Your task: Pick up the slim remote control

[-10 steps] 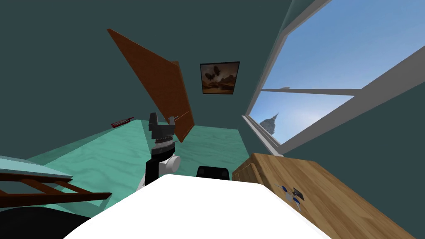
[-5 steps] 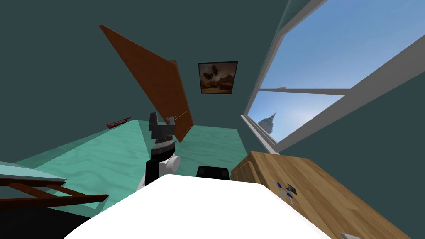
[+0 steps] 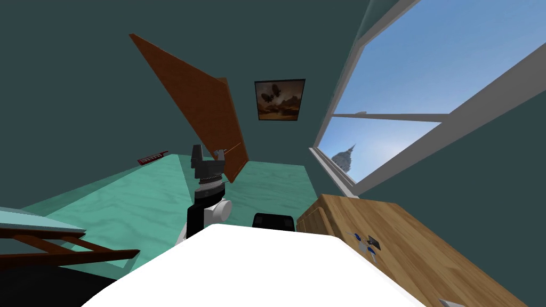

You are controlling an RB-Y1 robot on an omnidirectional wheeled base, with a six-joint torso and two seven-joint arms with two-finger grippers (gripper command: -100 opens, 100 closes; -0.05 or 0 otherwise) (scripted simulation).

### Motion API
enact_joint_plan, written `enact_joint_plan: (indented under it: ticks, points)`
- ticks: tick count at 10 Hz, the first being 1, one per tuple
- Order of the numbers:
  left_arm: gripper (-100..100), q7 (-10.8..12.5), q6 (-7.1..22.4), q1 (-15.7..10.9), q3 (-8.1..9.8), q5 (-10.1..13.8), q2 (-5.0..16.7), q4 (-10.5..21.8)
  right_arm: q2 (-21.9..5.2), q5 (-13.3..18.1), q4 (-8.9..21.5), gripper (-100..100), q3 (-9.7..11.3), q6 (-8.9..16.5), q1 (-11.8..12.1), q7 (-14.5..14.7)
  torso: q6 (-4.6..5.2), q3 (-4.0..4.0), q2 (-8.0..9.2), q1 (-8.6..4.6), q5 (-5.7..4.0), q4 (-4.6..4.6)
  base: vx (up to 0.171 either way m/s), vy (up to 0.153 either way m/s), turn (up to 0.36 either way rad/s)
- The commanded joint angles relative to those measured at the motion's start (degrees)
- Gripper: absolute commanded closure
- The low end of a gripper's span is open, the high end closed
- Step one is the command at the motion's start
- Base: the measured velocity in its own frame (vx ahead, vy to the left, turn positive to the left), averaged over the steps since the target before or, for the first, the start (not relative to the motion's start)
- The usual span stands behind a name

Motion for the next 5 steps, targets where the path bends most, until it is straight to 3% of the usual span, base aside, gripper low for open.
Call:
enact_joint_plan:
  ticks: [1,2,3,5]
  points:
    - [0,0.0,0.0,0.0,0.0,0.0,0.0,0.0,0.0,0.0,0.0,100,0.0,0.0,0.0,0.0,0.0,0.0,0.0,0.0,0.0,0.0,0.0,0.0,0.0]
    - [0,0.0,0.0,0.0,0.0,0.0,0.0,0.0,0.01,-0.01,0.01,0,0.0,0.01,0.0,-0.01,-0.01,0.0,0.0,0.0,-0.01,0.0,0.0,0.0,0.0]
    - [0,0.0,0.0,0.0,0.0,0.0,0.0,0.0,0.25,-0.22,1.01,100,-2.15,-1.67,2.13,-0.06,-0.01,0.0,0.0,0.01,-0.01,0.0,0.009,0.032,0.057]
    - [0,0.0,0.0,0.0,0.0,0.0,0.0,0.0,0.46,-0.32,1.73,100,-3.5,-2.86,3.44,0.02,-0.02,-0.04,-0.07,0.2,0.05,-0.02,0.021,0.043,0.026]
